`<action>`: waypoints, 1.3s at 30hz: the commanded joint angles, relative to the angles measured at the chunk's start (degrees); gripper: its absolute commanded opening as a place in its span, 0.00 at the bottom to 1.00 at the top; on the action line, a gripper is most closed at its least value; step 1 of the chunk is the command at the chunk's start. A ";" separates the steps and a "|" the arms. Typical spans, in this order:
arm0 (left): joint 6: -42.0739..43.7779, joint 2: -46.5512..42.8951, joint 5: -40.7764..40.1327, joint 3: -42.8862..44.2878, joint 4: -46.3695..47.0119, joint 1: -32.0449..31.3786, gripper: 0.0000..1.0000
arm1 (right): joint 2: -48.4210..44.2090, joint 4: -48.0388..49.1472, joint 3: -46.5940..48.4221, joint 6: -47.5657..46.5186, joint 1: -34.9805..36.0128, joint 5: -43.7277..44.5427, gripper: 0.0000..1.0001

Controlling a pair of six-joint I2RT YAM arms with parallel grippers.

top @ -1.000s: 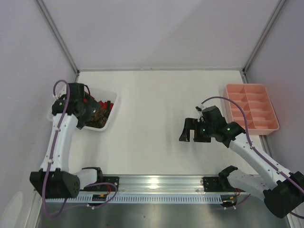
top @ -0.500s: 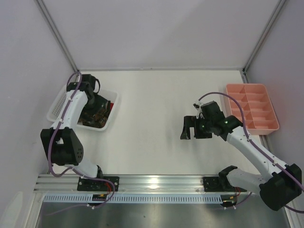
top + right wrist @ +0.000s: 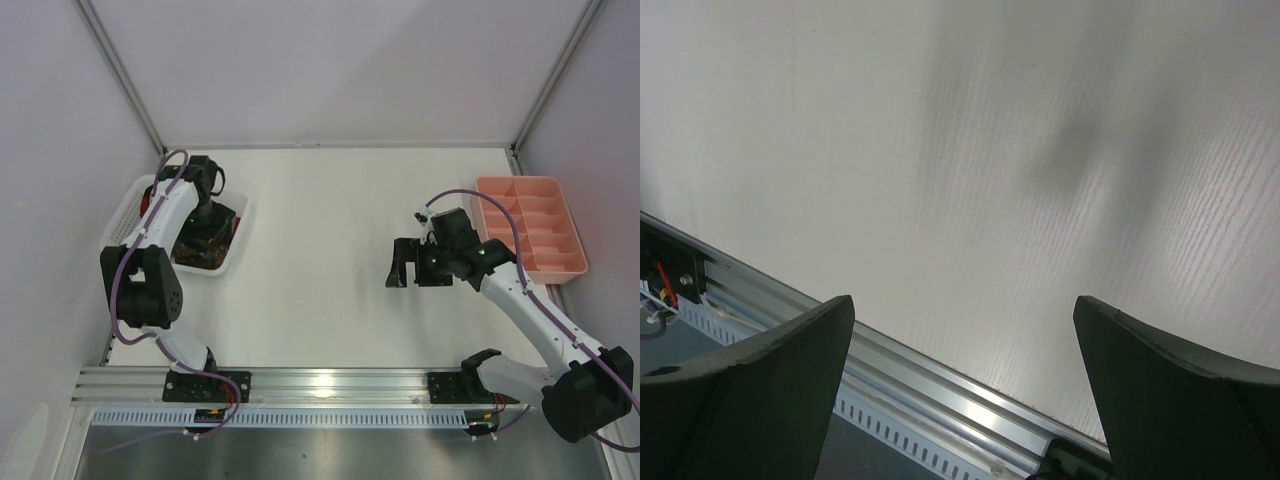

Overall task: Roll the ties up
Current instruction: Grab a tie with the left arm, then move the tie to the center of the board

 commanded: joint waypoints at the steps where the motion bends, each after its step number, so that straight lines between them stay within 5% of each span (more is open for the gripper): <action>1: -2.66 -1.79 -1.94 0.79 -2.87 -0.46 0.89 | -0.07 0.13 1.69 -1.24 -0.39 -0.93 1.00; 10: -3.80 -1.19 -0.62 -1.41 -1.10 -0.38 0.73 | 0.89 0.56 1.70 -1.24 -0.74 -1.11 1.00; 13: -3.63 -1.09 -0.62 -1.94 -0.85 -0.20 0.52 | 0.98 0.74 1.61 -1.24 -0.83 -1.19 1.00; 14: -3.46 -1.18 -0.54 -2.03 -0.84 -0.03 0.35 | 1.07 0.91 1.52 -1.24 -0.83 -1.19 1.00; 18: -0.65 -2.85 -3.25 2.34 -3.03 0.15 0.00 | 1.60 1.18 1.78 -1.76 -0.92 -2.42 1.00; 25: 9.46 -14.94 -1.60 12.65 -0.42 -0.02 0.00 | 3.70 3.90 4.15 -3.78 -0.48 -6.46 0.97; 31: 7.10 -27.80 6.14 14.93 3.21 -3.62 0.00 | 5.03 6.97 10.82 -5.63 2.68 -8.93 0.92; 39: -0.72 -38.79 22.21 23.43 3.12 -7.41 0.00 | -0.35 31.04 13.90 -9.49 18.05 -7.08 1.00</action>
